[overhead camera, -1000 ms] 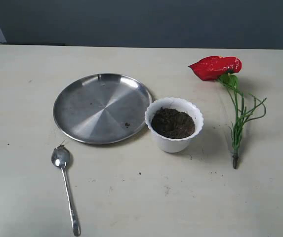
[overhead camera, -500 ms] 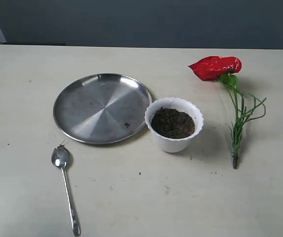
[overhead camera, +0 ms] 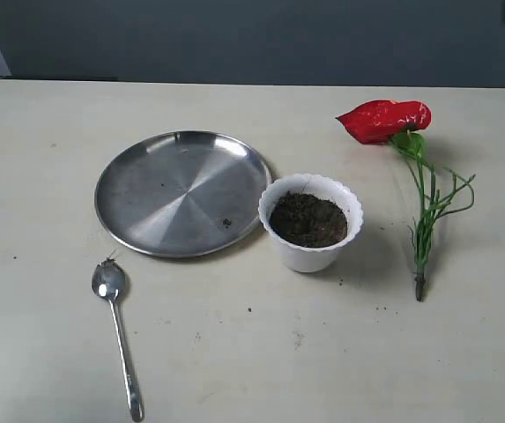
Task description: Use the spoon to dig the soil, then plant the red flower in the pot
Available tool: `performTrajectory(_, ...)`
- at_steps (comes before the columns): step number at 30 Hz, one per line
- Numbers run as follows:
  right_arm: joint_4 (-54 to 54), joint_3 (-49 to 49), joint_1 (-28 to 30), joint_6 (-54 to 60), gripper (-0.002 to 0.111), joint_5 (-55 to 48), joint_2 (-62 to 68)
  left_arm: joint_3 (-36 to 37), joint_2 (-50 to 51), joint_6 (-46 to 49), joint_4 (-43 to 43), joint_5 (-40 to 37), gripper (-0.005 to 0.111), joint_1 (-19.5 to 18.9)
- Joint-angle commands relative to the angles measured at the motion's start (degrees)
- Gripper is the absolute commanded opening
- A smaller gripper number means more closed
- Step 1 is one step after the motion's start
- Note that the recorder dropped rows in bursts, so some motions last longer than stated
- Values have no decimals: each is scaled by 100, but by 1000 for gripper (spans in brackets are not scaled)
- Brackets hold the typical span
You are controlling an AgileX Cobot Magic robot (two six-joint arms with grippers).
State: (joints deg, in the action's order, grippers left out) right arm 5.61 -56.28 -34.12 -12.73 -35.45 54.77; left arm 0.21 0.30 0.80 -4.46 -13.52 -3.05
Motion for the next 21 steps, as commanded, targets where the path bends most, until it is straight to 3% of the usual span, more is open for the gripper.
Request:
performTrajectory(1, -274, -317, -1250, 454, 12, -419, 1149, -21, -30, -22, -11, 26, 0, 36)
performTrajectory(6, -274, -470, -2825, 454, 12, -221, 2552, -21, -30, -22, -11, 26, 0, 36)
performTrajectory(9, -274, -869, -3397, 454, 12, -409, 3577, -21, -30, -22, -11, 26, 0, 36)
performTrajectory(17, -646, -2703, -3761, 362, 12, -1781, 5636, -21, -30, -22, -11, 26, 0, 36)
performTrajectory(21, -753, -3158, -3801, 191, 25, -1585, 6055, -21, -30, -22, -11, 26, 0, 36)
